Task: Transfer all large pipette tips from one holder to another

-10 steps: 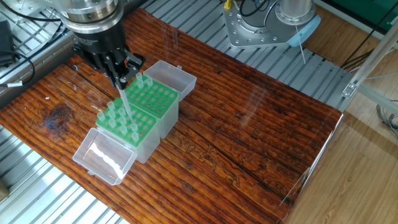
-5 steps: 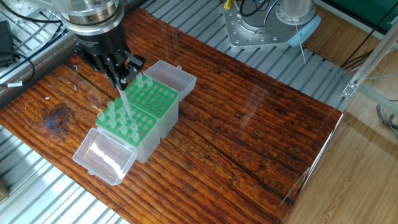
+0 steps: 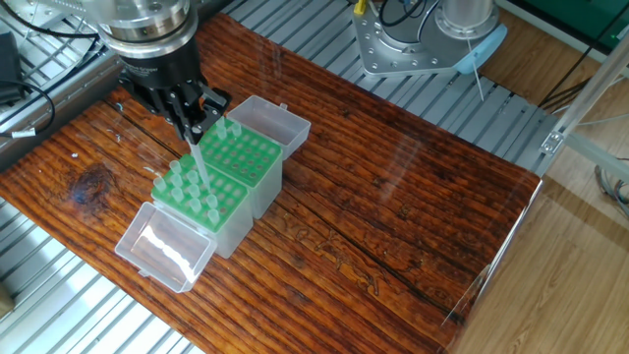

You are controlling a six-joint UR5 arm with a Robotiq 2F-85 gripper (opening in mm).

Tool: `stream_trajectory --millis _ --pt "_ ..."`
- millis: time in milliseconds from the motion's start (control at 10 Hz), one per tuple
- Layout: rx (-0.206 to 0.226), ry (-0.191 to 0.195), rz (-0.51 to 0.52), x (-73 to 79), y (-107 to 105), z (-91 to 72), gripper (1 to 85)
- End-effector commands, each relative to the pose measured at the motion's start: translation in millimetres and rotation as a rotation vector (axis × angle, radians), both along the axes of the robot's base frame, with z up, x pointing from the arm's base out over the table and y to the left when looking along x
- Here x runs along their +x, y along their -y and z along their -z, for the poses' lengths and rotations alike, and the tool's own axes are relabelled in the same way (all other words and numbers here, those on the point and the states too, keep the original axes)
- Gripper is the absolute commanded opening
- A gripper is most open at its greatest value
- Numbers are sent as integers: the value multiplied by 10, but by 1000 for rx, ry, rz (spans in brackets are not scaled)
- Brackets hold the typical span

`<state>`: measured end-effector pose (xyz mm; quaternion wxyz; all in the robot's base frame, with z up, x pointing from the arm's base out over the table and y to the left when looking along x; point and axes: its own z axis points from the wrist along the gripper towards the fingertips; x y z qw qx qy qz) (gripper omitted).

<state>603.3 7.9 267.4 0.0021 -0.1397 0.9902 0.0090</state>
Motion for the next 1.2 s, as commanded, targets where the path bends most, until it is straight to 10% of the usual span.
stream_trajectory --millis 0,1100 --pt "16 -18 -9 -34 -40 10 143" --pt "10 -45 -36 -87 15 31 313"
